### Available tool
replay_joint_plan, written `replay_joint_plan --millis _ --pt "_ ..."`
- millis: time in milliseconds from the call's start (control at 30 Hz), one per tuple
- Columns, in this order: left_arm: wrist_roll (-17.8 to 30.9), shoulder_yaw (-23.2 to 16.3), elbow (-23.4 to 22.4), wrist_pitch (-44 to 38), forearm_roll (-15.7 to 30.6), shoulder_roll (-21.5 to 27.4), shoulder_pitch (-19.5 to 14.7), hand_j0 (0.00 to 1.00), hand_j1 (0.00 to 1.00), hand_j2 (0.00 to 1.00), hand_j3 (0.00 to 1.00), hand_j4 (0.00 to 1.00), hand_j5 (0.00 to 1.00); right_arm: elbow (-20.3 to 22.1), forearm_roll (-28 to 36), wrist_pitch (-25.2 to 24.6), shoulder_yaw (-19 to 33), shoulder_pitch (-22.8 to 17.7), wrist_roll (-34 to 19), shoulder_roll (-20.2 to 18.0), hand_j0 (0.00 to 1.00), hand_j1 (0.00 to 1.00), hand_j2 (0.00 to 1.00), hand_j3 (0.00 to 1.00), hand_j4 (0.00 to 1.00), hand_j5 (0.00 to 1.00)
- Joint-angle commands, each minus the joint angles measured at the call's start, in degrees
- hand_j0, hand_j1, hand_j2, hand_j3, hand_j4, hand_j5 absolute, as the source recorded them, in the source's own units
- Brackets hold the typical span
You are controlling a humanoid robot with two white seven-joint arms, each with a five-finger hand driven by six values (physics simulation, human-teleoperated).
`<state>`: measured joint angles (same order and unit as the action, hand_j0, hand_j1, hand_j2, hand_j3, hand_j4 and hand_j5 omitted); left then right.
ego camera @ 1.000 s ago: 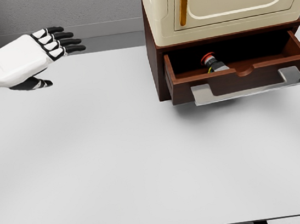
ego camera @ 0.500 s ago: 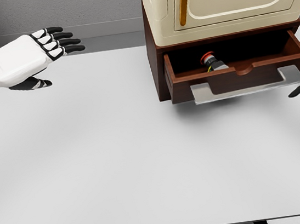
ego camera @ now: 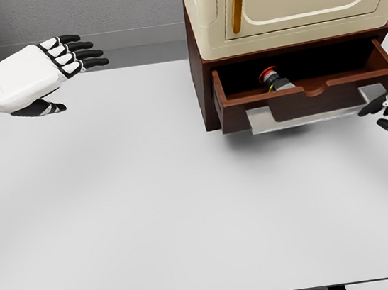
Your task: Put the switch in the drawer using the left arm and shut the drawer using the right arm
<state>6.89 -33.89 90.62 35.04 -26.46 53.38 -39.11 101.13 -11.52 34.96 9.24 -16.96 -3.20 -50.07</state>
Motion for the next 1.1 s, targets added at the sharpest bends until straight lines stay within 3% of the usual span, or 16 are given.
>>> replay_joint_plan --millis 0,333,567,1067 --pt "0.0 0.0 0.0 0.0 0.4 0.1 0.0 1.0 1.0 1.0 1.0 1.0 1.0 -0.1 -0.9 0.0 -1.9 0.0 -0.1 0.0 0.57 0.57 0.57 0.57 0.57 0.57" --pt "0.0 0.0 0.0 0.0 0.4 0.1 0.0 1.0 1.0 1.0 1.0 1.0 1.0 0.0 -1.7 0.0 -3.6 0.2 -0.1 0.1 0.57 0.57 0.57 0.57 0.57 0.57" --pt "0.0 0.0 -0.1 0.0 0.3 0.1 0.1 1.0 1.0 1.0 1.0 1.0 1.0 -0.1 -2.8 0.0 -8.6 4.5 -0.2 0.3 0.57 0.57 0.57 0.57 0.57 0.57" --pt "0.0 0.0 -0.1 0.0 0.2 0.1 0.1 1.0 1.0 1.0 1.0 1.0 1.0 -2.3 -3.6 0.0 -12.0 9.2 -0.2 0.7 0.57 0.57 0.57 0.57 0.57 0.57"
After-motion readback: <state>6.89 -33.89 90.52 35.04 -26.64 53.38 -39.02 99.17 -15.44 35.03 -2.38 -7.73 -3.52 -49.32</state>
